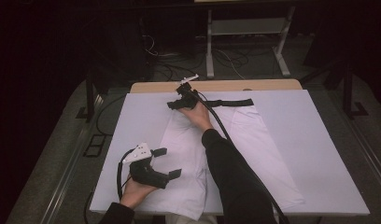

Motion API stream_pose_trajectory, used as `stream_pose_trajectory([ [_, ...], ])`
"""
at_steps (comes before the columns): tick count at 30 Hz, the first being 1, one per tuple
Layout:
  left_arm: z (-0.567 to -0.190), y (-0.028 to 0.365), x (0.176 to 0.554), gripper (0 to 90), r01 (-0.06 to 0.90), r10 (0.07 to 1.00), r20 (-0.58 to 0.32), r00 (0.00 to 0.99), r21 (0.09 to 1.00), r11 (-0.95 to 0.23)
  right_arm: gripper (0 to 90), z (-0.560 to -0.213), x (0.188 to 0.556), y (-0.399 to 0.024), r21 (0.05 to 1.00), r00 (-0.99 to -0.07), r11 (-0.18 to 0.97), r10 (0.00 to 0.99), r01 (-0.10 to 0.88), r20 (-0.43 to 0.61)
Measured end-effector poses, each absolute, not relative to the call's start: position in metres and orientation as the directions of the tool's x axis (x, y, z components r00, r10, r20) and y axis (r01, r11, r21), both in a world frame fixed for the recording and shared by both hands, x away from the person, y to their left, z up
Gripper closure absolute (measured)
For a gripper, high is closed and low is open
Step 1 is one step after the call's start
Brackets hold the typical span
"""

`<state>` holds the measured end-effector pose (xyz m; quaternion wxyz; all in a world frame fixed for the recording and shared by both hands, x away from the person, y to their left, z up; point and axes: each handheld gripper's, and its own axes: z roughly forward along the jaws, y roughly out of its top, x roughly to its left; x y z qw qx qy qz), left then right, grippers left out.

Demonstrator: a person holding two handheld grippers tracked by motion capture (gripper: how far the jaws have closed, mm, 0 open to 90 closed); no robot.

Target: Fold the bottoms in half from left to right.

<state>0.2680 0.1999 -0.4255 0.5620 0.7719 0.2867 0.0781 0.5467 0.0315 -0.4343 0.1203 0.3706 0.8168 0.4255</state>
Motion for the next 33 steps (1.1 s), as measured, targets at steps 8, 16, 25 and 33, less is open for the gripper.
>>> stream_pose_trajectory([
  [8,-0.425,0.201,0.268,0.0,0.353,0.53,-0.202,0.824,0.914,-0.201,37.5,-0.44,0.551,0.043,0.766,-0.68,0.389,0.728,0.512,0.084],
  [16,-0.425,0.202,0.269,0.0,0.353,0.532,-0.203,0.822,0.915,-0.196,48.5,-0.446,0.554,0.05,0.746,-0.649,0.387,0.757,0.542,0.079],
  [25,-0.425,0.202,0.269,0.0,0.354,0.535,-0.204,0.82,0.915,-0.194,56.9,-0.452,0.553,0.054,0.733,-0.623,0.405,0.782,0.547,0.033],
  [33,-0.425,0.204,0.269,0.0,0.359,0.55,-0.205,0.81,0.914,-0.188,74.1,-0.452,0.552,0.053,0.717,-0.596,0.389,0.802,0.579,0.045],
])
